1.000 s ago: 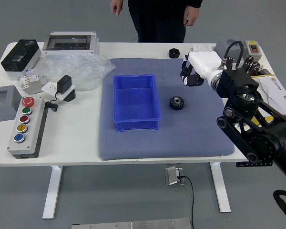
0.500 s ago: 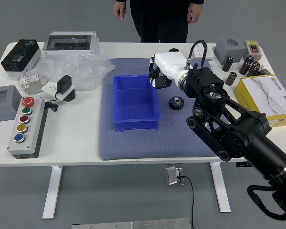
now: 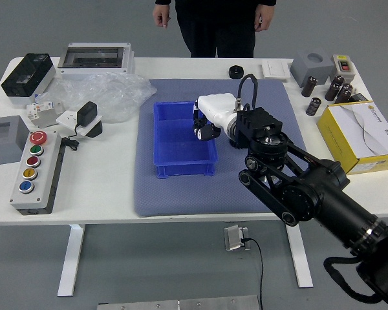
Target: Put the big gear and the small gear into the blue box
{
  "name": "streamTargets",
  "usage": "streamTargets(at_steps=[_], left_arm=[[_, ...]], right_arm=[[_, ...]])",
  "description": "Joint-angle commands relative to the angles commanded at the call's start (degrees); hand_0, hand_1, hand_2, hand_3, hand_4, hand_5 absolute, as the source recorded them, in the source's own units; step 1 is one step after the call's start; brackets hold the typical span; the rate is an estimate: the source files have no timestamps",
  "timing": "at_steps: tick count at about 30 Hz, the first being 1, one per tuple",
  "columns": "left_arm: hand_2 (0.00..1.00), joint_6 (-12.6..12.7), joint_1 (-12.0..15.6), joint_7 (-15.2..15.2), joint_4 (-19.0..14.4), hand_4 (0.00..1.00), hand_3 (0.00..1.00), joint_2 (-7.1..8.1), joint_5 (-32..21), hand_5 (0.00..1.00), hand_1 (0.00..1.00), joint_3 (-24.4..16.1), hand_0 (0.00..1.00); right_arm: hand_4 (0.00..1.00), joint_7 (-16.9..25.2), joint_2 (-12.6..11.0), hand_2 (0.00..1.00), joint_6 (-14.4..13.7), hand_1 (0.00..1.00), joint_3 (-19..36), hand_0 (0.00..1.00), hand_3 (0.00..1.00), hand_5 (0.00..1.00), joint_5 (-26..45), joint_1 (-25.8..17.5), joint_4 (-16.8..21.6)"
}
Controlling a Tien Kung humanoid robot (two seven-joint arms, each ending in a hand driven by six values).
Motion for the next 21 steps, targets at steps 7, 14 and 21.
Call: streamTargets(at_steps=[7, 14, 21], left_arm=[[0.777, 0.0, 0.1, 0.1, 0.0, 0.661, 0.758, -0.02, 0.2, 0.352, 0.785, -0.1, 0.828], [0.777, 0.0, 0.0, 0.1, 0.0, 0.661, 0.756, 0.06, 0.2, 0.356, 0.786, -0.2, 0.828], [0.776, 0.1, 0.0, 0.0, 0.0, 0.662, 0.757, 0.19, -0.2, 0.355, 0.785, -0.2, 0.828]], right_arm=[[0.799, 0.1, 0.0, 0.763, 0.8, 0.614, 0.3, 0.644, 0.901, 0.424, 0.0, 0.3, -0.4], [0.822, 0.1, 0.0, 0.789, 1.3, 0.633, 0.4, 0.665, 0.888, 0.455, 0.0, 1.0, 0.2], [0.809, 0.0, -2.7, 0.752, 1.2, 0.617, 0.3, 0.654, 0.826, 0.452, 0.0, 0.9, 2.8]])
